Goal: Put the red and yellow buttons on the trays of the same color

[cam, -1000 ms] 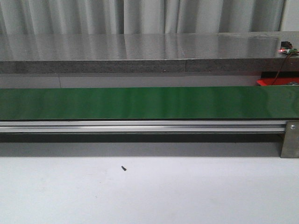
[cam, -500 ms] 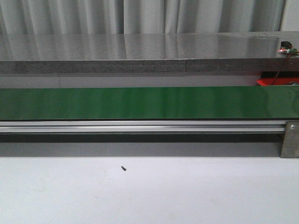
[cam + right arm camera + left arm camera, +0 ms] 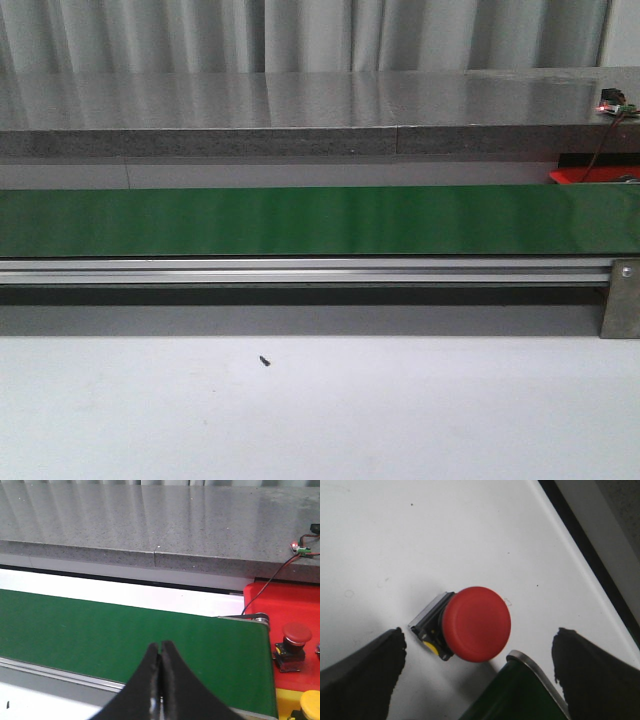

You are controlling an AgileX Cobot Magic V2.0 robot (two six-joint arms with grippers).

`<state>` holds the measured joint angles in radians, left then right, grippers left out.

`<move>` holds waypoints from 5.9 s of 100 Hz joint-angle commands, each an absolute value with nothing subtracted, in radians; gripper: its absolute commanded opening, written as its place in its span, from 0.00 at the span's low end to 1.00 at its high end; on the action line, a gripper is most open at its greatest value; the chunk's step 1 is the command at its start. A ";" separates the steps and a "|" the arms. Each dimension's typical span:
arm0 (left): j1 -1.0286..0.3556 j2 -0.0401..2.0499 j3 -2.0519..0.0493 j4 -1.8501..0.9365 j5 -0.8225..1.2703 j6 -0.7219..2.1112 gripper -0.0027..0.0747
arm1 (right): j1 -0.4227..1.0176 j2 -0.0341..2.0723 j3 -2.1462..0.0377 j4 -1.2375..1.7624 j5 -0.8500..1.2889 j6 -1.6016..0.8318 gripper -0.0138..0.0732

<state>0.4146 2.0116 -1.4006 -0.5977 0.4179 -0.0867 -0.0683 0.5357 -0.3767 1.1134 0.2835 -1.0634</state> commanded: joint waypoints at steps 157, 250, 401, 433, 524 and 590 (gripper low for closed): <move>0.422 2.012 -1.432 -0.665 0.307 -0.096 0.76 | -0.066 0.536 -0.401 1.142 0.258 -1.075 0.09; 0.428 1.986 -1.432 -0.661 0.395 -0.085 0.25 | -0.066 0.536 -0.401 1.142 0.258 -1.075 0.09; 0.388 1.755 -1.432 -0.480 0.834 0.225 0.32 | -0.066 0.536 -0.401 1.142 0.257 -1.075 0.09; 0.388 1.765 -1.432 -0.480 0.849 0.227 0.80 | -0.066 0.536 -0.401 1.142 0.257 -1.075 0.09; 0.152 1.423 -1.312 -0.381 0.894 0.288 0.01 | -0.066 0.536 -0.401 1.142 0.257 -1.075 0.09; 0.077 0.979 -0.904 -0.384 0.815 0.329 0.01 | -0.066 0.536 -0.401 1.142 0.304 -1.075 0.09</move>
